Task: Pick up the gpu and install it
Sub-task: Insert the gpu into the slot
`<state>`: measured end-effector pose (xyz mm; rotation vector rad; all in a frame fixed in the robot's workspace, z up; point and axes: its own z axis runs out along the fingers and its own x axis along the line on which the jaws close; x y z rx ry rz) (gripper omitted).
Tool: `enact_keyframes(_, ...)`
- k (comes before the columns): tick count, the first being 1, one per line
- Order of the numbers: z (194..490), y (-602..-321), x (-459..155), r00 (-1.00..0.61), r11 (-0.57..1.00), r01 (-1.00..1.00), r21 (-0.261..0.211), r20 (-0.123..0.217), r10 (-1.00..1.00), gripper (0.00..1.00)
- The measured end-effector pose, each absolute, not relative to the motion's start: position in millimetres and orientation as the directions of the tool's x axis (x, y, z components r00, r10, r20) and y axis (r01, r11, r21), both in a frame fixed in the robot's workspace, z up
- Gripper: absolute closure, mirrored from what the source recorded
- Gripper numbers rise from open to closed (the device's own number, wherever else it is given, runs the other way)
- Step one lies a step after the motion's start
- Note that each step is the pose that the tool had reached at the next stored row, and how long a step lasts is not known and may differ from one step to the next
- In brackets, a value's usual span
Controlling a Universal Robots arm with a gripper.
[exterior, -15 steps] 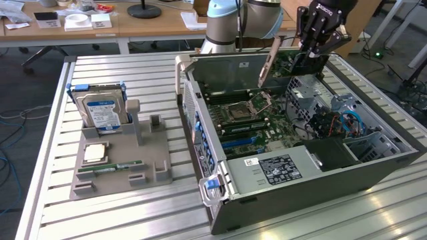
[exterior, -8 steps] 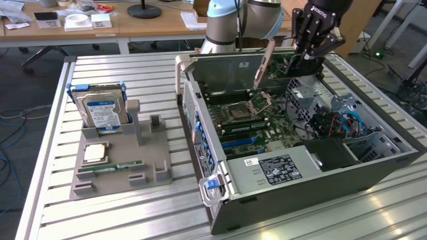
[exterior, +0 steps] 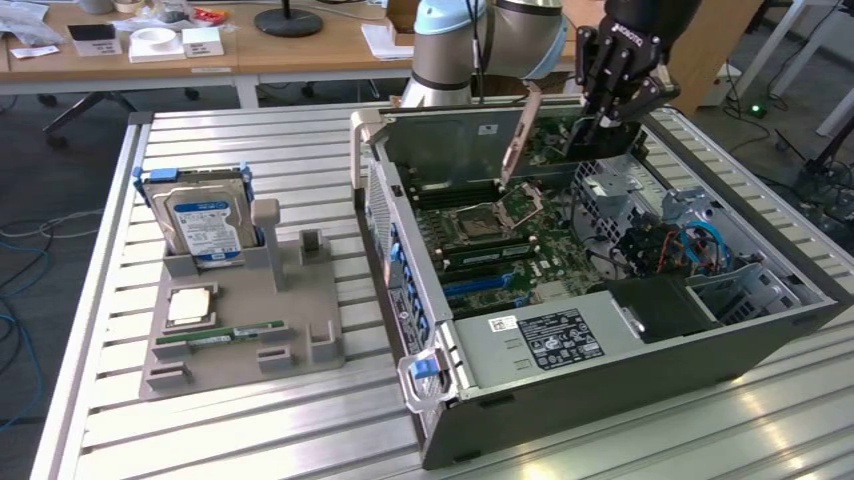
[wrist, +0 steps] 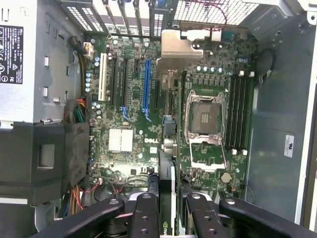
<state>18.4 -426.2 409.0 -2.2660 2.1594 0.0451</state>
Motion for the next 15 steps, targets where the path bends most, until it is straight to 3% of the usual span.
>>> enact_keyframes(15,399.9,-425.5,16.5,0.048,-0.048,-0.999,0.012,-0.028,-0.998,0.74)
